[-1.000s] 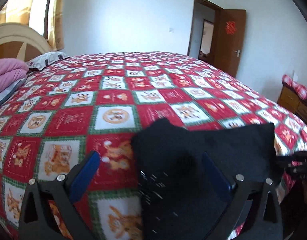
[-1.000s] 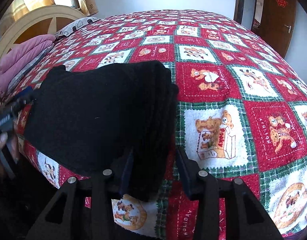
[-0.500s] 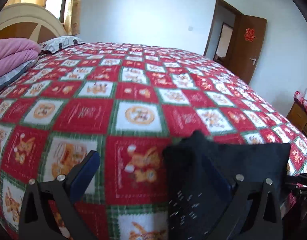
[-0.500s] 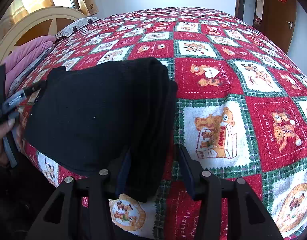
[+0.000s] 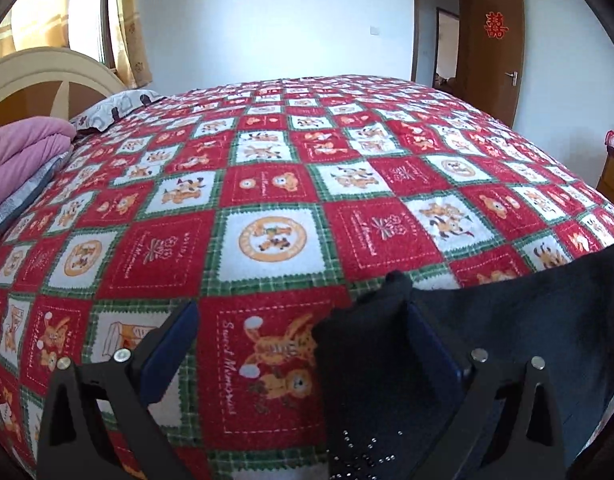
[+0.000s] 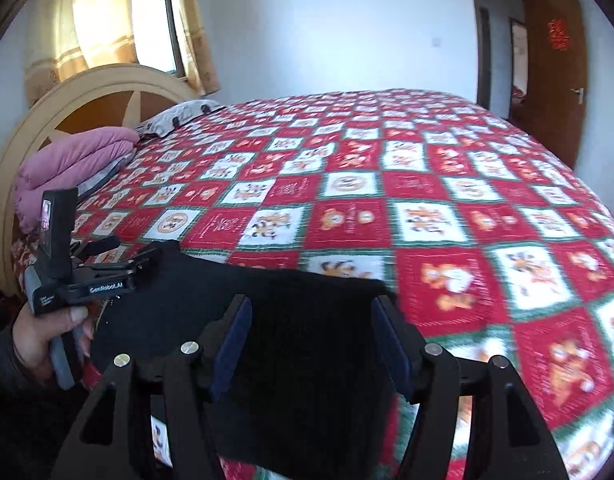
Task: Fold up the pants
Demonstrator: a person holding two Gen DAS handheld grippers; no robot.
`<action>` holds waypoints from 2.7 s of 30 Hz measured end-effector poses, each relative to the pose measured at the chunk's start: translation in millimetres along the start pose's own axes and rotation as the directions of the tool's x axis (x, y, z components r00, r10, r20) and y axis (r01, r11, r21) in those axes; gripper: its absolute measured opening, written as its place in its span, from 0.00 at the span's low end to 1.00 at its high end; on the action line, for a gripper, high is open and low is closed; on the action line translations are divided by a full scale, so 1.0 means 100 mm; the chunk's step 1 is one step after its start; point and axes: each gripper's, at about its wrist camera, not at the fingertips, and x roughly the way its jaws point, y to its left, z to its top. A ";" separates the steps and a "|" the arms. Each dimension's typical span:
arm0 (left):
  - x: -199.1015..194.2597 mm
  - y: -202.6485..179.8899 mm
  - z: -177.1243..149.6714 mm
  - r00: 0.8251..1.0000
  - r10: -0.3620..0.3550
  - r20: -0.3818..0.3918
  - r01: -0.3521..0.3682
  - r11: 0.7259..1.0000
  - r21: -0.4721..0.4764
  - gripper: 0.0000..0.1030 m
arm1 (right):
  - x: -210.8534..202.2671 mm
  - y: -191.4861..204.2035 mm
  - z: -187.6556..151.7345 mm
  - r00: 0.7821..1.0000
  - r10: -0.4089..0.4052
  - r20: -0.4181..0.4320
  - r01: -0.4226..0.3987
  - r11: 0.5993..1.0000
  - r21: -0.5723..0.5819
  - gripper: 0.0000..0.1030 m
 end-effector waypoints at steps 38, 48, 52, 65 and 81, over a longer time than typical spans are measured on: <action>-0.34 0.05 -0.73 0.988 -0.151 0.021 0.152 0.988 -0.035 1.00 | 1.59 1.68 0.61 0.879 0.288 -0.381 -0.371 0.914 -0.164 0.47; -0.34 0.06 -0.76 0.987 -0.149 0.053 0.151 0.988 -0.026 1.00 | 1.81 1.67 0.62 0.862 0.306 -0.405 -0.375 0.921 -0.102 0.22; -0.37 0.10 -0.74 0.983 -0.177 0.045 0.180 0.983 -0.049 1.00 | 1.64 1.61 0.65 0.879 0.288 -0.380 -0.355 0.927 -0.120 0.43; -0.39 0.14 -0.68 0.971 -0.235 0.046 0.239 0.966 -0.101 1.00 | 0.13 -0.20 0.03 0.988 0.020 -0.151 -0.006 0.995 0.095 0.62; -0.29 -0.02 -0.61 0.973 -0.228 0.021 0.229 0.973 -0.027 1.00 | 0.16 -0.54 -0.53 0.990 0.066 -0.124 -0.030 0.962 0.273 0.65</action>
